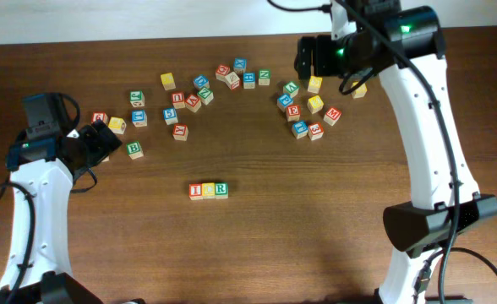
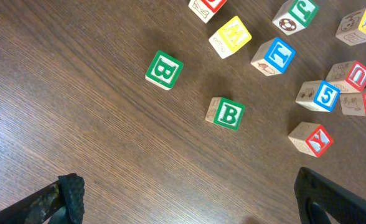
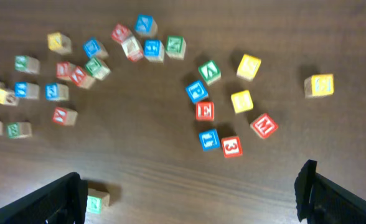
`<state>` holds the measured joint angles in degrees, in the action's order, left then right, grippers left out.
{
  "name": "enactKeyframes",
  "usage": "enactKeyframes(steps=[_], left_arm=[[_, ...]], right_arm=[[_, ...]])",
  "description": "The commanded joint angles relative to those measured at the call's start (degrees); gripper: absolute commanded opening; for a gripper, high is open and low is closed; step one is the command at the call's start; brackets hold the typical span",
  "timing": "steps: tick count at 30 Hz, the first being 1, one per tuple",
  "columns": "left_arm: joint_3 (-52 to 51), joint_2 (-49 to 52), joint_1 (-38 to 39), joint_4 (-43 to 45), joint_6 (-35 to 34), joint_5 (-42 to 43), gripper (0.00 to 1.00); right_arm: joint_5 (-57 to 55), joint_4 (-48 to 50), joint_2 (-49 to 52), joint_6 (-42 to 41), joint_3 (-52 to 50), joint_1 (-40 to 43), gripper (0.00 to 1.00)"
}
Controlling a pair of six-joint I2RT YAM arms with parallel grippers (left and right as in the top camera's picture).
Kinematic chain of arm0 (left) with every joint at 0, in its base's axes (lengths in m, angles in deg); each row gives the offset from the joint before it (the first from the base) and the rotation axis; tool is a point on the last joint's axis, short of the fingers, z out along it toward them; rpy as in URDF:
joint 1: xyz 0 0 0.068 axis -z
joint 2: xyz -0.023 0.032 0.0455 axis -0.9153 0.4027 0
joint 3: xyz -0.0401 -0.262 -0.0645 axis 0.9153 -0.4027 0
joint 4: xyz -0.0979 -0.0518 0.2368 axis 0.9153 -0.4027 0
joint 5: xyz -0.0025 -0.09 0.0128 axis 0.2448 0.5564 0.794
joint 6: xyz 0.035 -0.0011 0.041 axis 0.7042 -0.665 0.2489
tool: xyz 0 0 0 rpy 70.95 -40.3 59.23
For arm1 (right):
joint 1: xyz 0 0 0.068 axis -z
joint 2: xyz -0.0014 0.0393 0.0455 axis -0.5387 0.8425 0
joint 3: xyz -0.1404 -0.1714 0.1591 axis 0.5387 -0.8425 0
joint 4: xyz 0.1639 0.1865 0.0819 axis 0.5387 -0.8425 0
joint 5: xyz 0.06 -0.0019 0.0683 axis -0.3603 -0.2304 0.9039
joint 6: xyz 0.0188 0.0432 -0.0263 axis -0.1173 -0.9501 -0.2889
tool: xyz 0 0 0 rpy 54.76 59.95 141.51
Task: Spell out ICRA
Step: 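Swing the right gripper up to the far right block cluster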
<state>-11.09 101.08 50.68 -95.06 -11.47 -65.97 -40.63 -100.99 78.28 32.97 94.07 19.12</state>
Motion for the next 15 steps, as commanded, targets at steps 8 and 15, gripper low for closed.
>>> enactKeyframes(steps=[8,15], left_arm=[[0.2,0.2,-0.3,0.0,-0.1,0.4,0.99],[0.2,0.2,-0.3,0.0,-0.2,0.4,0.99]], right_arm=[[-0.3,11.6,0.5,0.8,-12.1,-0.2,0.98],[-3.7,25.8,1.2,0.8,-15.8,-0.3,0.98]])
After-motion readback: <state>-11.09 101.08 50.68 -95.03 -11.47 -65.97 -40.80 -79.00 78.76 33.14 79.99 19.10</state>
